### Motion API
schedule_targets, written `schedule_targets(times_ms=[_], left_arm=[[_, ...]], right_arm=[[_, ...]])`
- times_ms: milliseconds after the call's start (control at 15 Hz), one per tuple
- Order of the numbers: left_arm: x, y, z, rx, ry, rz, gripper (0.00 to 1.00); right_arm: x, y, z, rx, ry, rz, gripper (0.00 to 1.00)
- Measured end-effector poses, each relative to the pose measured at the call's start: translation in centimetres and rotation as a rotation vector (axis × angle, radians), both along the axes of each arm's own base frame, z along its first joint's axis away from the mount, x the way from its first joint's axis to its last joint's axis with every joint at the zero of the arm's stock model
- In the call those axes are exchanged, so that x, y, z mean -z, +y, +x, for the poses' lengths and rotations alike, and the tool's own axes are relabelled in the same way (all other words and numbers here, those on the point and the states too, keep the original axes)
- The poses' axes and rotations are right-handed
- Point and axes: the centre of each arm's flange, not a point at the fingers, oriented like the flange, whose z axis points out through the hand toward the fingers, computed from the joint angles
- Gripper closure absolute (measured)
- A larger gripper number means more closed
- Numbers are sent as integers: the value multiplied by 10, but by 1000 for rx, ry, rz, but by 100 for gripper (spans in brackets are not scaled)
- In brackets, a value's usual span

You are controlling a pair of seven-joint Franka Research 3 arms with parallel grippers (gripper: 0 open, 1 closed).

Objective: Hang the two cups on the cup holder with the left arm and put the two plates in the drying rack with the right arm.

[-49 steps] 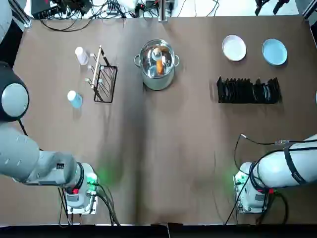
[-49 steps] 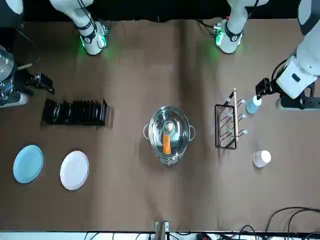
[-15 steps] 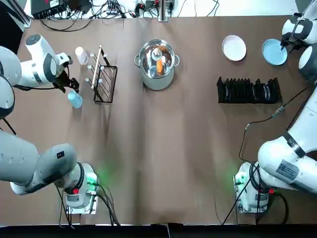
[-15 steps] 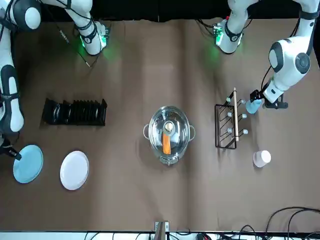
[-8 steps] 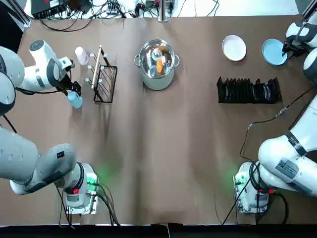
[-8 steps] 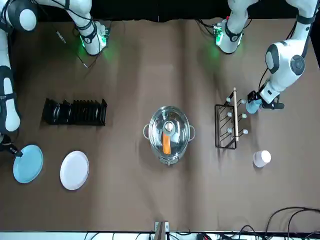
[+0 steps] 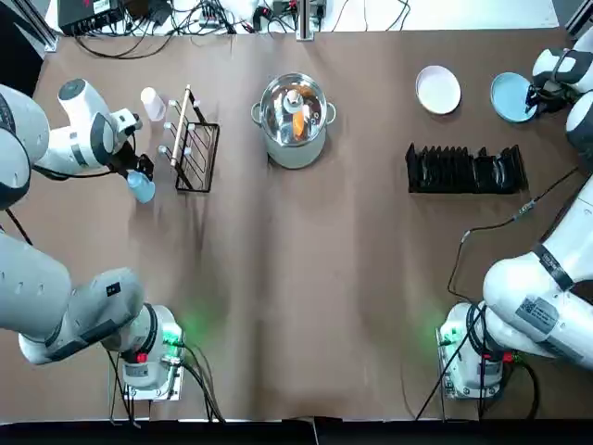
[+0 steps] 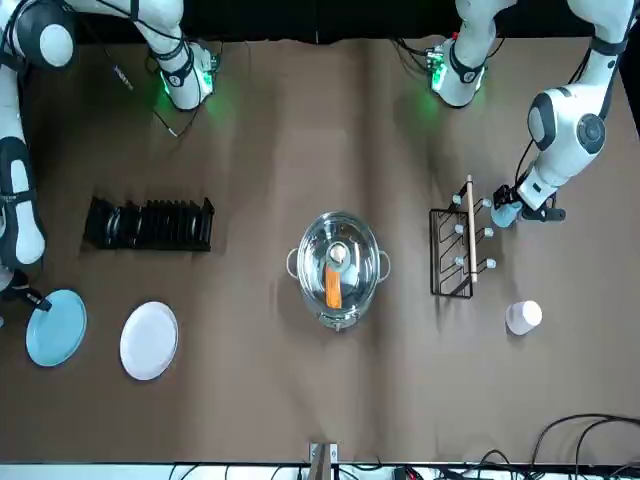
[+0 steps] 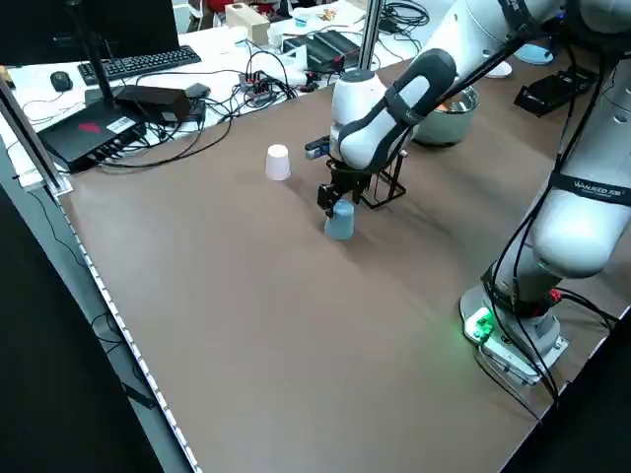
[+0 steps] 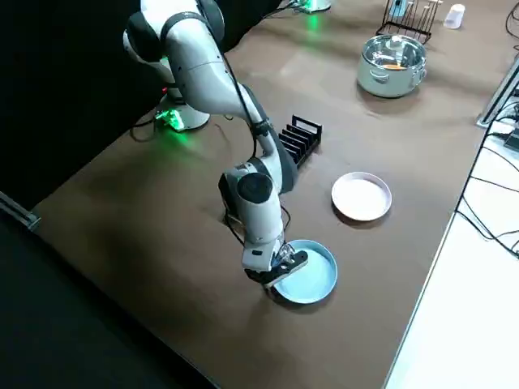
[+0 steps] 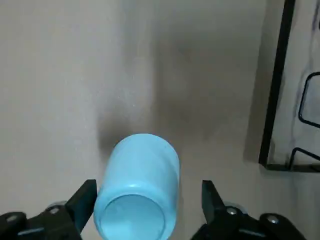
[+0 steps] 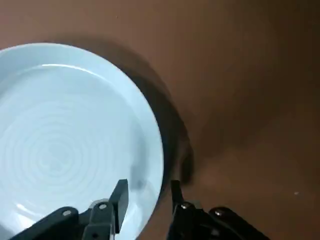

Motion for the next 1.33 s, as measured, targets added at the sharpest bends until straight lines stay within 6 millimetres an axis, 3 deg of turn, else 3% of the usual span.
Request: schedule_targets(times_ms=[67, 200, 400, 600, 733, 867, 1000, 1200, 1333], left_arm=[[0, 0, 0, 0, -2, 0, 8], [0, 0, 1, 0, -4, 1, 8], [0, 0, 1, 0, -4, 1, 10], [-2, 1, 2, 0, -10, 2, 35], [-2, 1, 2, 0, -9, 2, 35], [-6, 1, 6, -5, -19, 5, 35], [-23, 4, 17, -22, -9, 7, 35], [-92, 7, 48, -93, 45, 16, 35], [-147, -5, 69, -145, 65, 27, 35]], right_arm=[[1, 0, 0, 2, 1, 2, 65], [3, 0, -1, 6, 0, 7, 67], [1, 3, 3, 6, -11, 17, 93], [-1, 5, 5, -15, -10, 18, 96], [-4, 9, 9, -43, 0, 28, 96], [-26, 34, 19, -140, 72, 91, 96], [-74, 65, 32, -259, 135, 92, 97], [-158, 118, 38, -368, 225, 49, 97], [-201, 154, 41, -451, 264, -32, 97]])
